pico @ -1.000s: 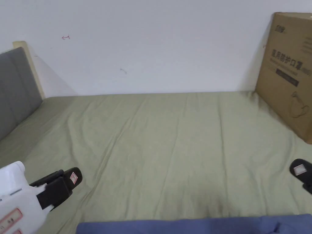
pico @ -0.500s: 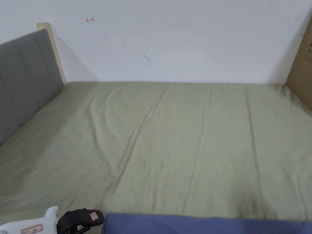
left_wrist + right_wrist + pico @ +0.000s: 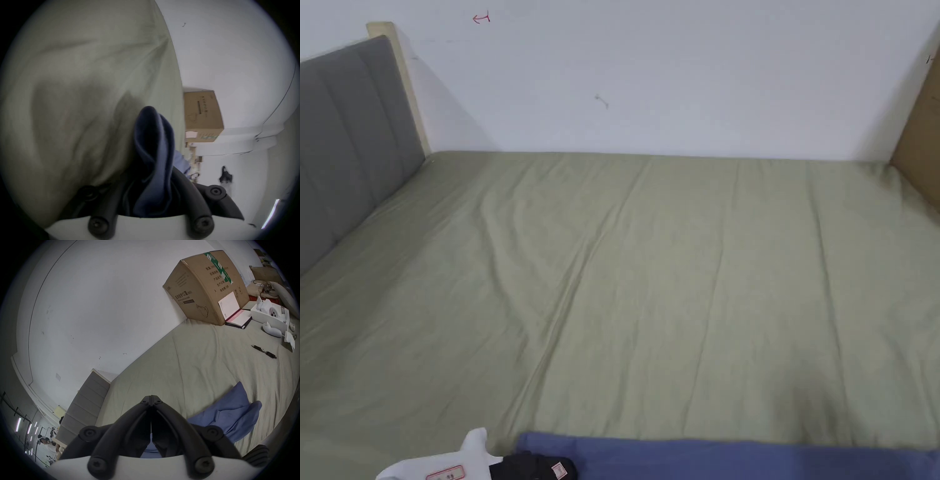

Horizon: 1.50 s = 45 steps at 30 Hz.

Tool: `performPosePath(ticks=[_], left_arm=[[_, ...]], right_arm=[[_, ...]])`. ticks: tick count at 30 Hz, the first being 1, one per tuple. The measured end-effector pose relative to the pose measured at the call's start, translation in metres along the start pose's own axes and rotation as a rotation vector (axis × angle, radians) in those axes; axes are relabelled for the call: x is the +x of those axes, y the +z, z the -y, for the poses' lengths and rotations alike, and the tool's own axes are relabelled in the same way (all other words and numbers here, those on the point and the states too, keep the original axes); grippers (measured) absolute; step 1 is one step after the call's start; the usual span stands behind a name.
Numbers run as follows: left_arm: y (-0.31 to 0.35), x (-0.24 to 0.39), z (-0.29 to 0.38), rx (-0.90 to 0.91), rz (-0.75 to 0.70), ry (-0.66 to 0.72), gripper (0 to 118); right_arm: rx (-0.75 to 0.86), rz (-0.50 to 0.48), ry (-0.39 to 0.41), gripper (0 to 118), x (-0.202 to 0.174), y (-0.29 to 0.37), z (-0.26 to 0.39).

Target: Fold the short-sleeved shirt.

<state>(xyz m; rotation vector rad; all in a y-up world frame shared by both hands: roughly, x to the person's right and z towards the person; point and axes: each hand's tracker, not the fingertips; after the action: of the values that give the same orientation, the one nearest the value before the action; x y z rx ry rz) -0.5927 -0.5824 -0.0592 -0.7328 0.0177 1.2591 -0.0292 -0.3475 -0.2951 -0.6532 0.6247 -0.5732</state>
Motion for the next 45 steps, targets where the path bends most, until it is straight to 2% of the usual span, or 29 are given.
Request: performPosePath(ticks=[2,3,4,6,7,8,9,10,12,18,19,20,21,22,23,24,26,28,32,33,34,36,39,45], left_arm=[[0.021,0.035,0.014,0.118,-0.097,-0.139,5],[0.035,0.051,0.023,0.175,-0.074,-0.173,5],[0.048,0.072,0.033,0.230,-0.127,-0.240,5],[0.065,0.111,0.050,0.318,-0.431,-0.486,5],[0.066,0.131,0.060,0.362,-0.659,-0.635,5],[0.062,0.144,0.065,0.380,-0.828,-0.716,5],[0.057,0.153,0.069,0.377,-0.918,-0.770,5],[0.055,0.161,0.071,0.359,-0.898,-0.785,5],[0.048,0.176,0.071,0.321,-0.759,-0.734,5],[-0.033,0.227,0.084,0.053,-0.392,-0.612,6],[-0.054,0.228,0.084,-0.008,-0.336,-0.563,13],[-0.071,0.229,0.086,-0.051,-0.285,-0.529,30],[-0.091,0.227,0.088,-0.103,-0.233,-0.496,73],[-0.109,0.225,0.090,-0.163,-0.219,-0.458,102],[-0.123,0.223,0.094,-0.203,-0.217,-0.448,110],[-0.131,0.222,0.098,-0.213,-0.191,-0.439,106],[-0.132,0.220,0.098,-0.213,-0.164,-0.403,105],[-0.113,0.221,0.097,-0.115,-0.126,-0.408,106],[-0.072,0.225,0.091,0.001,-0.237,-0.486,105],[-0.065,0.226,0.091,0.024,-0.290,-0.511,93],[-0.062,0.226,0.092,0.032,-0.336,-0.535,71],[-0.068,0.219,0.095,0.006,-0.366,-0.557,3],[-0.092,0.207,0.100,-0.105,-0.327,-0.508,3],[-0.179,0.198,0.132,-0.319,-0.376,-0.630,3]], right_arm=[[-0.011,-0.009,-0.002,0,0.002,-0.001,0.000],[-0.015,-0.017,-0.008,0,0.002,-0.001,0.000],[-0.015,-0.027,-0.013,0,0.002,0.000,0.001],[-0.015,-0.042,-0.014,0,0.003,0.000,0.001],[-0.020,-0.048,-0.006,0,0.003,0.000,0.001],[-0.024,-0.050,0.013,0,0.003,-0.001,0.002],[-0.023,-0.046,0.055,0,0.005,-0.001,0.003],[-0.016,-0.022,0.097,0,0.005,-0.001,0.004],[-0.013,0.003,0.134,0,0.006,0.001,0.008],[-0.016,-0.036,0.112,0,0.017,0.020,0.012],[-0.013,-0.036,0.111,0,0.020,0.024,0.012],[-0.012,-0.035,0.108,0,0.022,0.026,0.011],[-0.012,-0.033,0.104,0,0.026,0.029,0.010],[-0.010,-0.025,0.103,0,0.030,0.031,0.009],[-0.008,-0.017,0.103,0,0.033,0.034,0.008],[-0.006,-0.010,0.102,0,0.037,0.036,0.006],[0.006,0.003,0.093,0,0.041,0.041,0.005],[0.021,0.005,0.086,0,0.045,0.045,0.002],[0.031,0.011,0.087,0,0.048,0.046,-0.001],[0.032,0.009,0.085,0,0.049,0.045,-0.002],[0.032,0.004,0.080,0,0.049,0.045,-0.002],[0.031,-0.004,0.073,0,0.049,0.042,0.000],[0.019,-0.011,0.065,0,0.048,0.040,0.003],[-0.011,-0.001,0.072,0,0.046,0.041,0.008]])
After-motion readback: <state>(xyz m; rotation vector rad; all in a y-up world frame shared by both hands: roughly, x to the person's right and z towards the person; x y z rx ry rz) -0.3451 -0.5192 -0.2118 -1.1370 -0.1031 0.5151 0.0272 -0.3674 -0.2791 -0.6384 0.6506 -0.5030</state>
